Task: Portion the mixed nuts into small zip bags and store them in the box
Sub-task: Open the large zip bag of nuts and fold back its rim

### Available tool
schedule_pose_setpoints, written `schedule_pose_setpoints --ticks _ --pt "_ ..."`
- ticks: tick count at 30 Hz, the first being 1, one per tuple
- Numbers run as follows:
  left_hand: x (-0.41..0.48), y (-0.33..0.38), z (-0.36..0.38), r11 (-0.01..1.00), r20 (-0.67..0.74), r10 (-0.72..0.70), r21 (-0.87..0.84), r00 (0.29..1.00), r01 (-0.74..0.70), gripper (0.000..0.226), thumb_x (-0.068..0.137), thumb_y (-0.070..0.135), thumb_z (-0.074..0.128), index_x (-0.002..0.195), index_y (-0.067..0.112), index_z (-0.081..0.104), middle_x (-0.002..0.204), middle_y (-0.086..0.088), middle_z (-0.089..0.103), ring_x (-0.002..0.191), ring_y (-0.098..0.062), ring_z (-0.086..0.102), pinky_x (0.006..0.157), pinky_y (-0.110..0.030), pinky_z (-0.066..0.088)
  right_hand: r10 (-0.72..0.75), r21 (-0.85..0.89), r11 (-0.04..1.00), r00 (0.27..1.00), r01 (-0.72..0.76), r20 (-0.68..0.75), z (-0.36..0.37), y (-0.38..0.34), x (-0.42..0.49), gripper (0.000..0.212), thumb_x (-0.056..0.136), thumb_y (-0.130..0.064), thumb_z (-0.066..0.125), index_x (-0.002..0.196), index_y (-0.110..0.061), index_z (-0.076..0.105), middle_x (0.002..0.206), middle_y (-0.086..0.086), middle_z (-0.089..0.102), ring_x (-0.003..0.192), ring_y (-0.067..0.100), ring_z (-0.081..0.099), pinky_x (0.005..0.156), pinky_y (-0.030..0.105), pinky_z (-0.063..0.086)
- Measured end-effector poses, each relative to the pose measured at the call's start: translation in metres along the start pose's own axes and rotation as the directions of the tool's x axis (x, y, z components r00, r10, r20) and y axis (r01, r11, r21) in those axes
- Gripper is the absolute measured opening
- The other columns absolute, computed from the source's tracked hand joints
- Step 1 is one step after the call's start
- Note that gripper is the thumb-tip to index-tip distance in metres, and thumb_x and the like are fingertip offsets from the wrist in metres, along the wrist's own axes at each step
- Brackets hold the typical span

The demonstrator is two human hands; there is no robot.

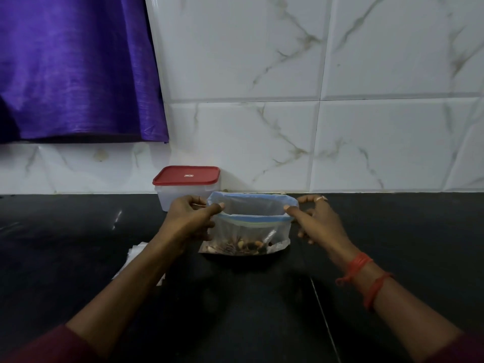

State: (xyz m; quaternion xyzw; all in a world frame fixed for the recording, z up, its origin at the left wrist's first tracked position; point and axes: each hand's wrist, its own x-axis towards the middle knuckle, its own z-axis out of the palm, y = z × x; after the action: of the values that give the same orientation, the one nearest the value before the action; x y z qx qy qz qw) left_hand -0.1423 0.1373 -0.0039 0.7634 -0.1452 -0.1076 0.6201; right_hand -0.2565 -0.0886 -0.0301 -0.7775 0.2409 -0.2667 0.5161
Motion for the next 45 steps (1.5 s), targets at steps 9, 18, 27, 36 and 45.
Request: schedule_pose_setpoints --ticks 9,18,27,36,45 --pt "-0.006 0.008 0.005 0.648 0.181 0.438 0.616 0.881 -0.448 0.024 0.082 0.034 0.077 0.074 0.049 0.061 0.126 0.007 0.055 0.114 -0.012 0.051 0.093 -0.038 0.048 -0.575 -0.378 0.746 0.817 0.547 0.049 -0.003 -0.004 -0.002 0.036 0.077 -0.007 0.070 0.097 -0.036 0.071 0.118 -0.008 0.048 0.098 0.007 0.059 0.080 0.033 0.058" --pt "-0.022 0.023 -0.009 0.268 0.230 0.333 0.907 0.914 -0.326 0.017 0.093 0.033 0.064 0.102 0.047 0.070 0.106 0.012 0.065 0.078 -0.004 0.056 0.065 -0.024 0.049 -0.438 -0.609 0.634 0.870 0.476 0.225 -0.014 -0.021 -0.012 0.023 0.087 -0.026 0.064 0.098 -0.042 0.075 0.086 -0.022 0.062 0.089 0.008 0.063 0.081 0.032 0.052" --pt "-0.014 0.024 -0.017 0.700 0.161 0.273 0.644 0.948 -0.311 0.027 0.078 0.024 0.082 0.097 0.030 0.063 0.106 0.002 0.067 0.094 -0.013 0.066 0.080 -0.033 0.056 -0.411 -0.435 0.769 0.883 0.469 0.226 -0.014 -0.014 -0.001 0.027 0.086 -0.019 0.070 0.092 -0.045 0.065 0.099 -0.009 0.068 0.065 0.007 0.061 0.069 0.030 0.052" --pt "-0.002 0.011 -0.016 0.769 0.075 0.258 0.588 0.963 -0.251 0.015 0.095 0.029 0.064 0.104 0.022 0.074 0.098 0.004 0.070 0.082 -0.012 0.062 0.073 -0.037 0.056 -0.399 -0.362 0.848 0.916 0.388 0.047 -0.007 -0.004 0.001 0.015 0.091 -0.041 0.070 0.098 -0.030 0.077 0.085 -0.018 0.070 0.083 0.004 0.067 0.080 0.033 0.057" --pt "-0.005 0.013 -0.010 0.953 0.114 -0.172 0.269 0.978 0.137 0.018 0.100 0.019 0.051 0.092 0.008 0.062 0.086 -0.015 0.057 0.065 -0.022 0.053 0.058 -0.031 0.045 -0.171 -0.231 0.950 0.969 0.209 0.177 -0.002 -0.001 0.008 0.036 0.101 -0.035 0.057 0.076 -0.014 0.071 0.070 0.005 0.059 0.067 0.013 0.052 0.064 0.030 0.039"
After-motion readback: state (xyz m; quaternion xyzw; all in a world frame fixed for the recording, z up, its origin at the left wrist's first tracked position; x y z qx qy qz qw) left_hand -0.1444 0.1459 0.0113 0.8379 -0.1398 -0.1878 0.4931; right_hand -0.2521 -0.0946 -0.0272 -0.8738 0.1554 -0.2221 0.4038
